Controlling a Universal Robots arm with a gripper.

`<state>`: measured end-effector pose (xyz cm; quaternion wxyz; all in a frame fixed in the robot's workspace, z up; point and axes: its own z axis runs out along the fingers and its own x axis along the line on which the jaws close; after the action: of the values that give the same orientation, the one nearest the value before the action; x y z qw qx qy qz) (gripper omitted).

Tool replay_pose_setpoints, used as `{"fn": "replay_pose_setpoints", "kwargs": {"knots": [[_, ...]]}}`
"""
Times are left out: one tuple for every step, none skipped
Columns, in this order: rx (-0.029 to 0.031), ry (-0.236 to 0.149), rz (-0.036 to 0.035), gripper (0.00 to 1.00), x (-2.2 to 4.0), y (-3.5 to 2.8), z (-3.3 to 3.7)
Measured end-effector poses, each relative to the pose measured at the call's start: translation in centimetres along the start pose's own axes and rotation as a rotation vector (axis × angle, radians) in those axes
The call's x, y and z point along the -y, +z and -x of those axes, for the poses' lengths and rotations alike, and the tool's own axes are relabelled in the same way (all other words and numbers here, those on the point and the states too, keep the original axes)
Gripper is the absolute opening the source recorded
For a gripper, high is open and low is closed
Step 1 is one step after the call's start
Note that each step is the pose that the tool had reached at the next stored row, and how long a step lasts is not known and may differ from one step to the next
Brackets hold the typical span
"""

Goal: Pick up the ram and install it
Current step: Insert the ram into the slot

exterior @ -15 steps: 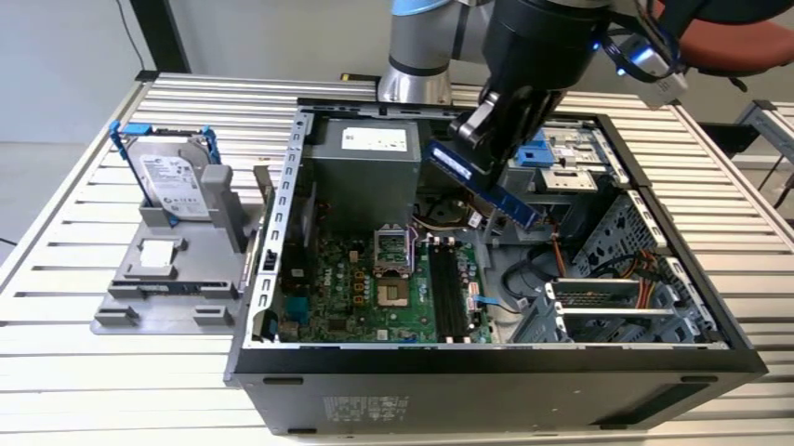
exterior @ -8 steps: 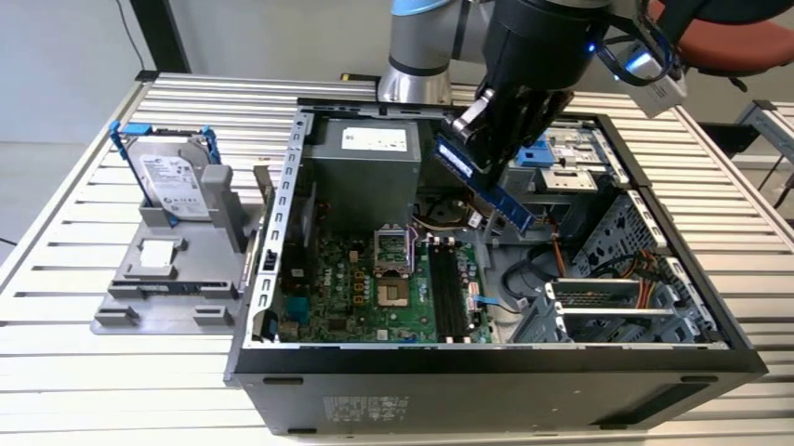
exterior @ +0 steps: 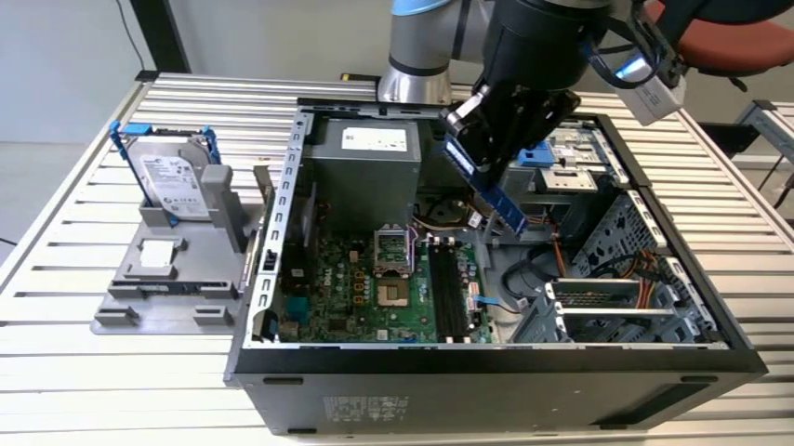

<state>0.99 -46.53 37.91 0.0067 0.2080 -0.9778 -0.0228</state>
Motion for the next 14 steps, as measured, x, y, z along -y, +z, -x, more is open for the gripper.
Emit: {"fn": "replay_pose_setpoints", "kwargs": {"knots": [[0.0008,0.016,0.0001,0.00,0.00,0.00,0.00],[0.0016,0.033,0.0001,0.00,0.00,0.01,0.00],[0.0025,0.050,0.0003,0.00,0.00,0.02,0.00],[0.0033,0.069,0.0002,0.00,0.00,0.02,0.00],[0.0041,0.086,0.0003,0.00,0.00,0.02,0.00],[0.0049,0.102,0.0004,0.00,0.00,0.03,0.00],[0.0057,0.118,0.0004,0.00,0.00,0.03,0.00],[0.0065,0.136,0.0005,0.00,0.00,0.04,0.00],[0.0073,0.154,0.0005,0.00,0.00,0.05,0.00],[0.0081,0.171,0.0005,0.00,0.01,0.06,0.00],[0.0089,0.190,0.0005,0.00,0.01,0.07,0.00],[0.0098,0.206,0.0006,0.00,0.01,0.08,0.00],[0.0107,0.224,0.0008,0.00,0.01,0.11,0.00],[0.0116,0.243,0.0009,0.00,0.01,0.13,0.00]]}}
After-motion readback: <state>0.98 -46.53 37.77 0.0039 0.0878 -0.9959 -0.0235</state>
